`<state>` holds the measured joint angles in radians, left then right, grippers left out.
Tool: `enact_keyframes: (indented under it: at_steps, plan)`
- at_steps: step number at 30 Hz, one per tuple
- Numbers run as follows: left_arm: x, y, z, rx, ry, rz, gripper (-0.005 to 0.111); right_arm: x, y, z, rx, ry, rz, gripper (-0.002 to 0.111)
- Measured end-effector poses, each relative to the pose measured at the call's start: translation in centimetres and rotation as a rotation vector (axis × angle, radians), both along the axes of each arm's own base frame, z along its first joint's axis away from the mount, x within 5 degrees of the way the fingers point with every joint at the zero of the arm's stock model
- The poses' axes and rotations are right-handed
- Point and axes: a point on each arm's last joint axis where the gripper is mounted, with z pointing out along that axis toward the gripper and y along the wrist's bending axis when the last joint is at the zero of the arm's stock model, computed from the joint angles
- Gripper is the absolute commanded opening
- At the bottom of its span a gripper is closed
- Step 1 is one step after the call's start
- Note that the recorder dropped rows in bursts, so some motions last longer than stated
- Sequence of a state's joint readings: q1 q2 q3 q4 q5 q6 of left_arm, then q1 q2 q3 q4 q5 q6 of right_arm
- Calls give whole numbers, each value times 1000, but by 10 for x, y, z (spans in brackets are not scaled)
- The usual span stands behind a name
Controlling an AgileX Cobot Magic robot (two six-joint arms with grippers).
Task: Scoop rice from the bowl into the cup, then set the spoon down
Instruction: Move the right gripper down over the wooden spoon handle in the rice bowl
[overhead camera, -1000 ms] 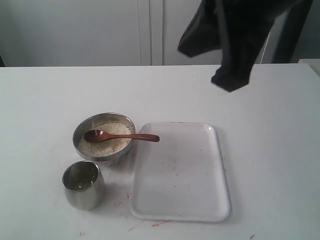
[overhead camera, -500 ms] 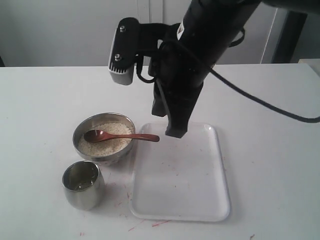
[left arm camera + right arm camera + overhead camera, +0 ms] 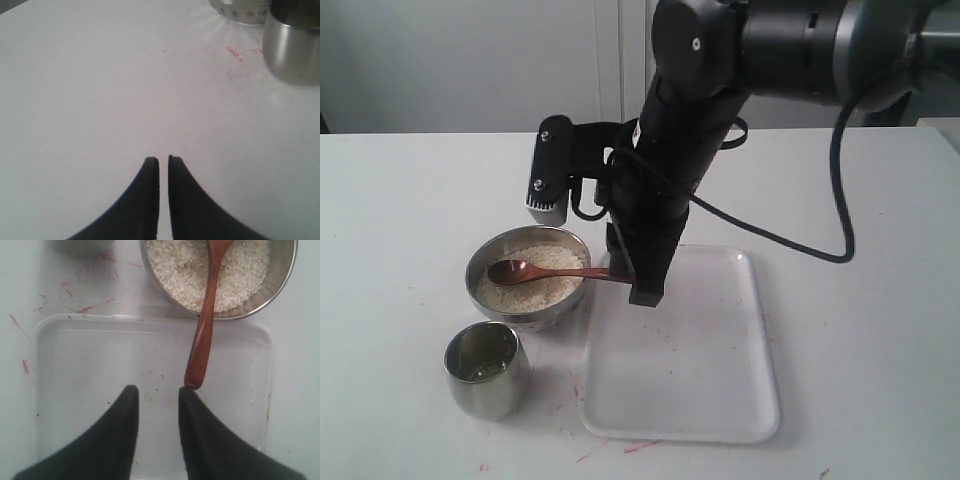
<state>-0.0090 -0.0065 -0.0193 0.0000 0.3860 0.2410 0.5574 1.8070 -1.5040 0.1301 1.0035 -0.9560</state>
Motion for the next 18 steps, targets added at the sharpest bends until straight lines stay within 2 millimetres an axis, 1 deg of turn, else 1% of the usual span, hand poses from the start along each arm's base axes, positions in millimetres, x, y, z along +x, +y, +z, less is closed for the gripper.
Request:
enact_keyframes:
  at_steps: [2, 8, 14, 18]
  plan:
    - [0, 0, 0, 0, 0, 0, 14, 4, 2, -6, -5, -5, 3, 44]
    - [0, 0, 0, 0, 0, 0, 14, 15, 6, -20, -7, -48, 4, 45]
    - [0, 0, 0, 0, 0, 0, 14, 23, 8, -35, -41, -62, 12, 59]
    - [0, 0, 0, 0, 0, 0, 14, 26, 10, -46, -55, -54, 14, 58]
